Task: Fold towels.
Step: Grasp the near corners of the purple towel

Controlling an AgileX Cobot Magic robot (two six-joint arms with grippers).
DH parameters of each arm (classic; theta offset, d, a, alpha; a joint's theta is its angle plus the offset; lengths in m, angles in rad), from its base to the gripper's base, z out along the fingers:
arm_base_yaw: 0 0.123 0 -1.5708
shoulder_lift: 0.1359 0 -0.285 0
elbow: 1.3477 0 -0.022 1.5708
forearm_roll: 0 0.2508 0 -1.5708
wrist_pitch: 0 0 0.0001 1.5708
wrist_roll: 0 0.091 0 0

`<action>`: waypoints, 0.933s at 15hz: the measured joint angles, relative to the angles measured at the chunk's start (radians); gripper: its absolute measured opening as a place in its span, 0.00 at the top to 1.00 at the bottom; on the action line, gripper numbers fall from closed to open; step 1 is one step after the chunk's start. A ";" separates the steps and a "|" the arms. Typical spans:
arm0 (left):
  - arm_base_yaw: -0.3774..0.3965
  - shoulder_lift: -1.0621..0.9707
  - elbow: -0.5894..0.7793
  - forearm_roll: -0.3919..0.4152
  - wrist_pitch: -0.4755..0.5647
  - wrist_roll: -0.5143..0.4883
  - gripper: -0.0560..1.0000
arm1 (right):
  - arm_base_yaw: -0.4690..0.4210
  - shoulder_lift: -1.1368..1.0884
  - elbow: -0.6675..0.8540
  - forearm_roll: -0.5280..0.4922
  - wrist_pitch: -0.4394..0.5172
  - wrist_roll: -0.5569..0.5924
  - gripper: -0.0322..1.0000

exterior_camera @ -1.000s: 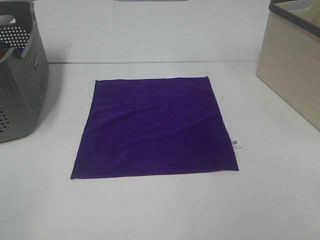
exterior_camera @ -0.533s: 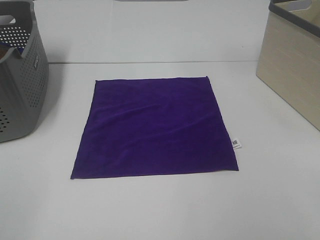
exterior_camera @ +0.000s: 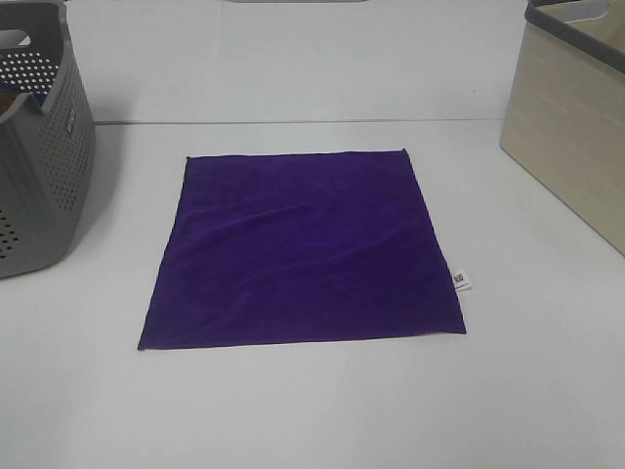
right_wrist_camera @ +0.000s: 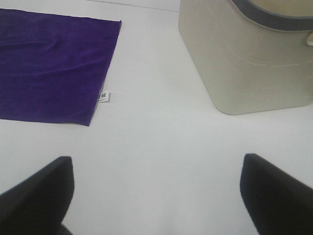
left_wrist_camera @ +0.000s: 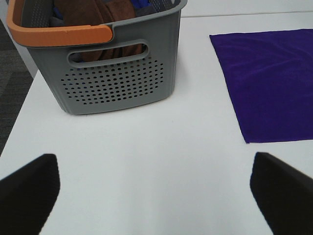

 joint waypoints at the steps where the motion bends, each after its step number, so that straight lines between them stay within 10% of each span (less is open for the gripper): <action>1: 0.000 0.000 0.000 0.000 0.000 0.000 0.01 | 0.000 0.000 0.000 0.000 0.000 0.000 0.10; 14: 0.000 0.000 0.000 0.000 0.000 0.001 0.01 | 0.000 0.000 0.000 0.000 0.000 0.000 0.10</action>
